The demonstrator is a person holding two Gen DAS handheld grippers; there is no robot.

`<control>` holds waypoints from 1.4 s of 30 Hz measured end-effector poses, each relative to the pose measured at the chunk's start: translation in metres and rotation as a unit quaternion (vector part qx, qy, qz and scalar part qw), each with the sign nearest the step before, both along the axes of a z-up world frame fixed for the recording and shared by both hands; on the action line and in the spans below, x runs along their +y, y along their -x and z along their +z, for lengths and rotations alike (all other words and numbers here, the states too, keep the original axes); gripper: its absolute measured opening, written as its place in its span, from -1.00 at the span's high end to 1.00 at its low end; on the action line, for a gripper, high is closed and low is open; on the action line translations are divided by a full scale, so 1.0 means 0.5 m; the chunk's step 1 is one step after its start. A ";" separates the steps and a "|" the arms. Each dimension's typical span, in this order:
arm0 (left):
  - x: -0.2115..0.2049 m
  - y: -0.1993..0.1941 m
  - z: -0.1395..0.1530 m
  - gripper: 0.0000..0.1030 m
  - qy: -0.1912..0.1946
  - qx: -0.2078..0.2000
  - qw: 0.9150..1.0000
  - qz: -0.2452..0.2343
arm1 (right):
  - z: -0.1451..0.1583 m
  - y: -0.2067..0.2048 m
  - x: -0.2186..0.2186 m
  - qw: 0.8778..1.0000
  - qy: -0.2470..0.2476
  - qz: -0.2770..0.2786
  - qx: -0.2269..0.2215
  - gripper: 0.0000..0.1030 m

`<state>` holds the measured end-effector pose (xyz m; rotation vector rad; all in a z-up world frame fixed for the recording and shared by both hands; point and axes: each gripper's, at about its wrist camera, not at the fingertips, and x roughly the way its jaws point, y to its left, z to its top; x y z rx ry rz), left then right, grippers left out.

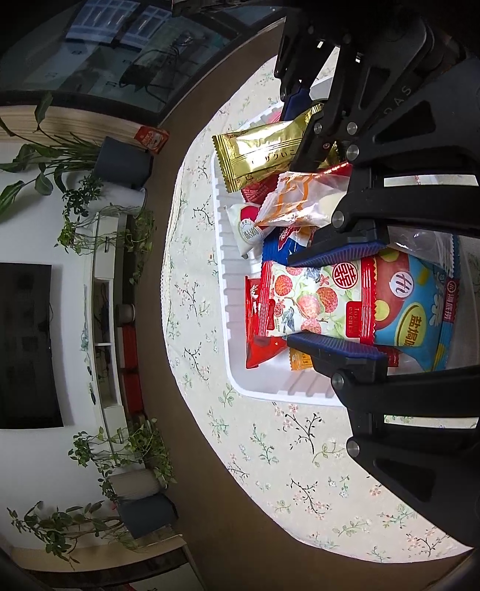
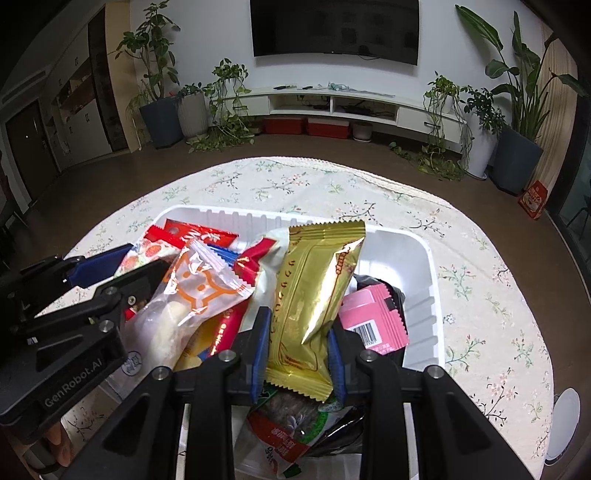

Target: Organize snacks

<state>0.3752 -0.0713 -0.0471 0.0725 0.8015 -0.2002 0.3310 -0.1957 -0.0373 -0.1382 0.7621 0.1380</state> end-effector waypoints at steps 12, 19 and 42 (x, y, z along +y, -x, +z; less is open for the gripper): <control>0.006 0.008 0.012 -0.32 -0.002 -0.015 1.000 0.009 | 0.004 0.000 -0.009 1.000 0.007 -0.014 -0.011 -0.11; 0.000 0.037 0.038 -0.66 -0.007 -0.031 0.999 0.014 | 0.021 0.009 -0.019 0.999 0.016 -0.030 -0.027 -0.32; 0.014 0.337 0.159 -1.00 -0.071 -0.124 0.984 0.106 | 0.119 0.200 -0.033 0.990 0.027 -0.046 -0.131 -0.91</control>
